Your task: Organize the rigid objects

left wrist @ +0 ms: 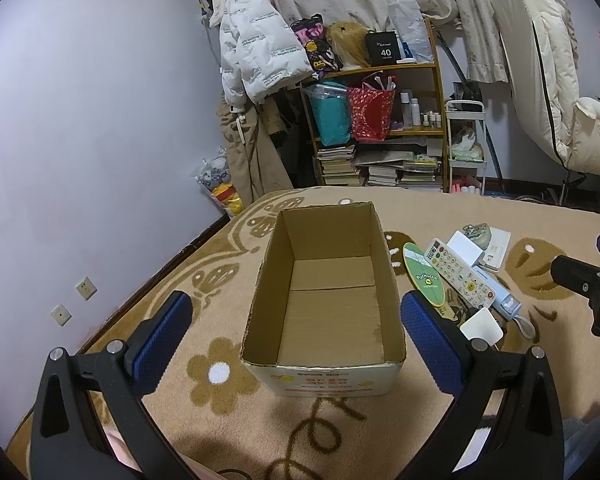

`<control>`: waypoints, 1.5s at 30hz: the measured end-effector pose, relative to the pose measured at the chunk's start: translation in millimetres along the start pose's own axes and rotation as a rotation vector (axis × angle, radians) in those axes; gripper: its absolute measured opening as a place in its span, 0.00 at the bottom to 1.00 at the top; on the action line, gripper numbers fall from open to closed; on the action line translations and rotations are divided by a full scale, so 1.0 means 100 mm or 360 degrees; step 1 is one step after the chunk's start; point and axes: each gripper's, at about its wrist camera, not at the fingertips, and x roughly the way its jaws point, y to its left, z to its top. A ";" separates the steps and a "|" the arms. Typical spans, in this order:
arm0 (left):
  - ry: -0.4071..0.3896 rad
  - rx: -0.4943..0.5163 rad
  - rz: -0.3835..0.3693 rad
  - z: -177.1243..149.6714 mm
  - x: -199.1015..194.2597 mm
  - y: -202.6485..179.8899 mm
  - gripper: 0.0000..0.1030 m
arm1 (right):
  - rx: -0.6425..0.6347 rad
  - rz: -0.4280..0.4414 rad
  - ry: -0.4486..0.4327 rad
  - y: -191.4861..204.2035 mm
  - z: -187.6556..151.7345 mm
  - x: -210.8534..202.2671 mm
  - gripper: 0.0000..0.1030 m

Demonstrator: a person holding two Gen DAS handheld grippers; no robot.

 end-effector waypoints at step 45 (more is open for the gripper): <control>0.0007 0.0019 0.0000 -0.01 0.04 -0.05 1.00 | -0.0001 -0.0005 0.0007 -0.01 -0.01 0.02 1.00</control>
